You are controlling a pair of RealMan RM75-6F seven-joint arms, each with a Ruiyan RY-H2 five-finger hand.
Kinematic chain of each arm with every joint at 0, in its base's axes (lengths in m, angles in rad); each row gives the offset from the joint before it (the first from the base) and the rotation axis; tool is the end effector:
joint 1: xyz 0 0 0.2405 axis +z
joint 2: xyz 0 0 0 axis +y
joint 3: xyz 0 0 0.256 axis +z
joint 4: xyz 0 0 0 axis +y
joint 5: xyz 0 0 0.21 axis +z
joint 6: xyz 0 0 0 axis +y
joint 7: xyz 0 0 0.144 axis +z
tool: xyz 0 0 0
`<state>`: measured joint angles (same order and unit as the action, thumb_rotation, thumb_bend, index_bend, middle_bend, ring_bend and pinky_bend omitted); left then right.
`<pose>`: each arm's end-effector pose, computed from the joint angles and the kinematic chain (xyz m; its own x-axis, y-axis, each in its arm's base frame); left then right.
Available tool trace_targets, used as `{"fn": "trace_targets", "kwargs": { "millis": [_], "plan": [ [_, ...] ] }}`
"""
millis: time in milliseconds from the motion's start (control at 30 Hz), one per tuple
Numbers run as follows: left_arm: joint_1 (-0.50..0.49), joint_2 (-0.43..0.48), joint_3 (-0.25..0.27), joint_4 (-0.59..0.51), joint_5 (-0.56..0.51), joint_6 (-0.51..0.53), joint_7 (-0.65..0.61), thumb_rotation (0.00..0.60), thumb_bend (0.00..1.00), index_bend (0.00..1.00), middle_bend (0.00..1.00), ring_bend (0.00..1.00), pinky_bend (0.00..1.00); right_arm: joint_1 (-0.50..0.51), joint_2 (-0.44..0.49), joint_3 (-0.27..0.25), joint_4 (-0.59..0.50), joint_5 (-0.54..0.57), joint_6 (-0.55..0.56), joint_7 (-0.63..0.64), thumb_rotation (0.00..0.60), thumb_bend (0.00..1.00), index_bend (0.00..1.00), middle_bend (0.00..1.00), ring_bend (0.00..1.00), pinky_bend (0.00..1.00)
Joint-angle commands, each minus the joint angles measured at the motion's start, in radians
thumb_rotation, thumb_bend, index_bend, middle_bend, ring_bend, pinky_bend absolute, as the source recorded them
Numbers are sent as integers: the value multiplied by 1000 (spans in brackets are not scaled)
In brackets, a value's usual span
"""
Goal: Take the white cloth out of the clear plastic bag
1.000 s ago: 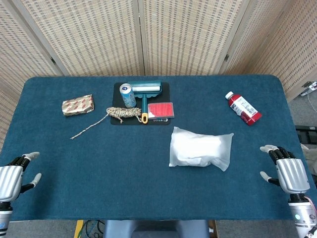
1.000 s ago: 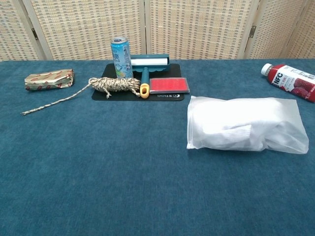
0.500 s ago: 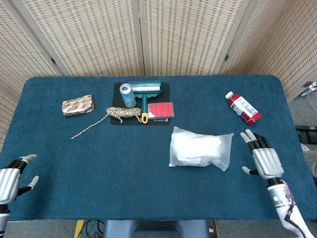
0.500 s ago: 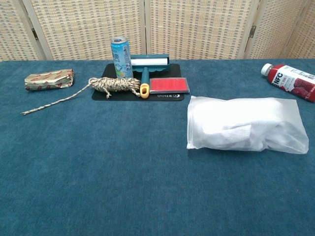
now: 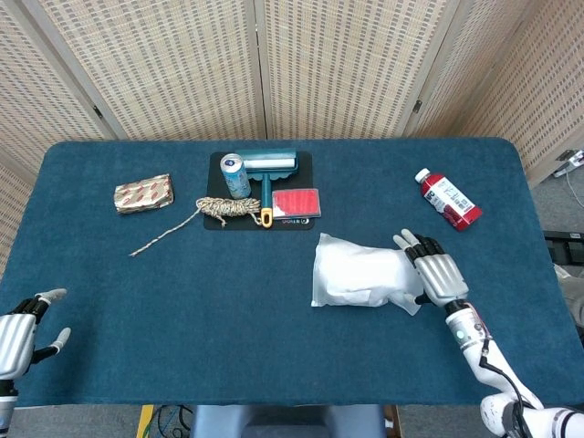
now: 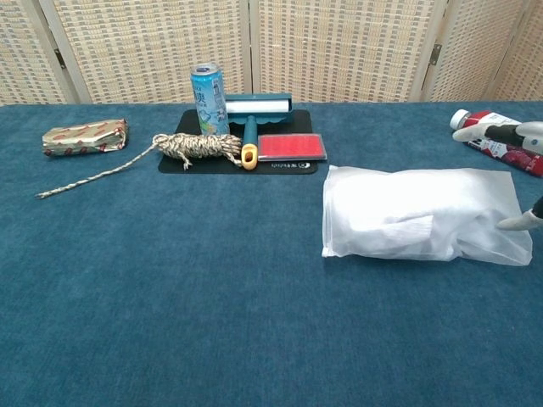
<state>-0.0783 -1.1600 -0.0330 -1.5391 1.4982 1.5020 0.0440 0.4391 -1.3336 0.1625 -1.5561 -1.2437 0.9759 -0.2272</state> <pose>-0.3235 0.1763 0.1529 0.4643 0.0025 0.8857 0.8857 0.0026 -0.4643 -0.2524 -0.2935 0.0502 0.4251 -0.2989 0.8544 -0.9044 -0.1780 0.3877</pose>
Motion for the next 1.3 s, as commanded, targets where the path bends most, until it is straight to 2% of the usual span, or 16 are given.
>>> {"fn": "trace_targets", "kwargs": {
  "millis": [33,200,333,500,633,700,867,967,1067,1300],
  "plan": [
    [1,-1,2,1,1,-1,-1,600,298,249,331,363,584,26,-19,3,19,20,-30,0,600,0,0,0,0,87],
    [-1,-4,1,2,-1,-7,-2,600,298,249,330,363,584,70,-45,5,56,56,-88,-2,600,0,0,23,0,87],
    [1,-8,4,6,1,-6,-5,600,298,249,330,363,584,108,-62,5,82,84,-137,-12,600,0,0,95,12,131],
    [1,-9,5,3,-2,-11,-3,600,298,249,329,363,584,150,-76,-1,110,105,-188,-24,600,0,33,215,100,195],
    [7,-13,9,10,-1,-7,-7,600,298,249,327,363,584,170,-87,-8,127,113,-201,-28,600,10,134,316,203,309],
    [9,-13,10,14,0,-4,-11,600,298,249,325,363,584,175,-92,-12,134,110,-199,-24,600,83,195,373,263,379],
    [6,-13,9,10,1,-9,-8,600,298,250,321,363,584,179,-107,-19,156,86,-174,-11,600,427,383,522,422,551],
    [3,-14,8,6,2,-12,-3,600,298,252,319,363,584,178,-115,-25,170,61,-155,5,600,548,464,588,488,617],
    [0,-13,6,1,3,-15,2,600,298,253,317,363,584,173,-124,-30,187,15,-121,40,600,613,515,628,527,651],
    [-11,-9,0,-12,6,-21,14,600,298,257,315,363,584,152,-131,-46,224,-144,12,167,600,651,556,658,557,676]
  ]
}}
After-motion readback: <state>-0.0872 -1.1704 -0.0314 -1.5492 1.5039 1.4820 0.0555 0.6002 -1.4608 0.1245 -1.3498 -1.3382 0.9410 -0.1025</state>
